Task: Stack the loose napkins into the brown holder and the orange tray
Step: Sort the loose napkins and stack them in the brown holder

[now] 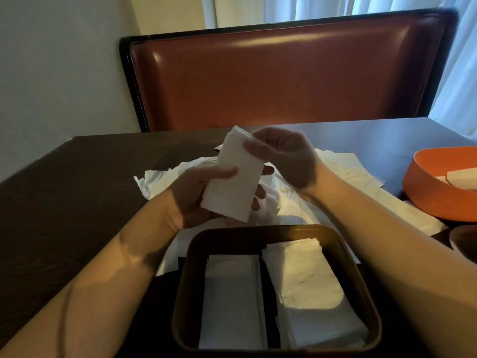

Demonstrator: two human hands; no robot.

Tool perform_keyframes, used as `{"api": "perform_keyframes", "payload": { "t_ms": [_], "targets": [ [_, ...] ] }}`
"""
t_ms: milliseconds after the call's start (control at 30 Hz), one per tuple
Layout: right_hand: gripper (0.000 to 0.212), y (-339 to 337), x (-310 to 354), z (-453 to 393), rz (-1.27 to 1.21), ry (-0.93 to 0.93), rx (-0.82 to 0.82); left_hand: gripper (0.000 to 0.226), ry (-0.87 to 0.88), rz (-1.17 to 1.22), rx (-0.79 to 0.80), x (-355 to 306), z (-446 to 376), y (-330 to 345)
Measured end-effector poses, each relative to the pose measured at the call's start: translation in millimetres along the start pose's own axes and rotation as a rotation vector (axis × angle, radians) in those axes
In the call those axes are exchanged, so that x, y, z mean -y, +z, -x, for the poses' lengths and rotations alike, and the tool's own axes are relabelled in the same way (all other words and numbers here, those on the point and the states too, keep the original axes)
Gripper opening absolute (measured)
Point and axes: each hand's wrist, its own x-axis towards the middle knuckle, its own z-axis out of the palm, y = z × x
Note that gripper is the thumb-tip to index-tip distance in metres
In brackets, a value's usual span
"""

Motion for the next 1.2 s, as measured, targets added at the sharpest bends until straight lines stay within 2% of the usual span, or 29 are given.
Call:
{"api": "perform_keyframes", "payload": {
  "t_ms": [67, 167, 233, 267, 367, 467, 600, 800, 867, 1000, 1133, 1200],
  "targets": [
    [0.015, -2.2, -3.7, -2.7, 0.046, 0.0, -0.12, 0.065, 0.021, 0.078, -0.063, 2.4, -2.3, -9.4],
    [0.037, -14.6, -18.3, -6.7, 0.442, 0.088, -0.264, 0.045, 0.124, 0.201, -0.16, 2.4, -9.2, -13.6],
    [0.048, -20.7, -29.2, -5.9, 0.678, 0.217, -0.218, 0.043, 0.162, 0.254, -0.225, 0.3, -10.4, -13.6],
    [0.049, -21.8, -33.5, -4.7, 0.713, 0.284, -0.164, 0.043, 0.171, 0.274, -0.255, 0.5, -11.3, -14.5],
    [0.043, -20.3, -39.4, -3.8, 0.633, 0.395, -0.073, 0.041, 0.166, 0.326, -0.329, 0.8, -12.5, -13.7],
    [0.032, -14.3, -34.2, -2.9, 0.436, 0.383, -0.073, 0.04, 0.156, 0.354, -0.356, 2.0, -14.4, -11.8],
    [0.034, -8.3, -29.3, 4.1, 0.495, 0.359, 0.01, 0.04, 0.132, 0.421, -0.381, 2.5, -16.0, -10.6],
    [0.029, -12.3, -31.0, 1.0, 0.418, 0.281, -0.157, 0.028, 0.141, 0.435, -0.404, 0.6, -15.0, -13.0],
    [0.03, -12.9, -31.8, 1.2, 0.382, 0.291, -0.145, 0.025, 0.156, 0.397, -0.413, 1.7, -15.8, -12.4],
    [0.029, -14.7, -31.0, 3.1, 0.349, 0.306, -0.119, 0.034, 0.197, 0.347, -0.414, 3.4, -16.4, -11.2],
    [0.022, -21.0, -21.9, 1.1, 0.198, 0.167, -0.292, 0.039, 0.246, 0.295, -0.434, 3.4, -16.5, -14.0],
    [0.023, -24.9, -19.8, 1.7, 0.068, 0.14, -0.313, 0.038, 0.258, 0.248, -0.454, 3.6, -16.8, -14.2]
  ]
}}
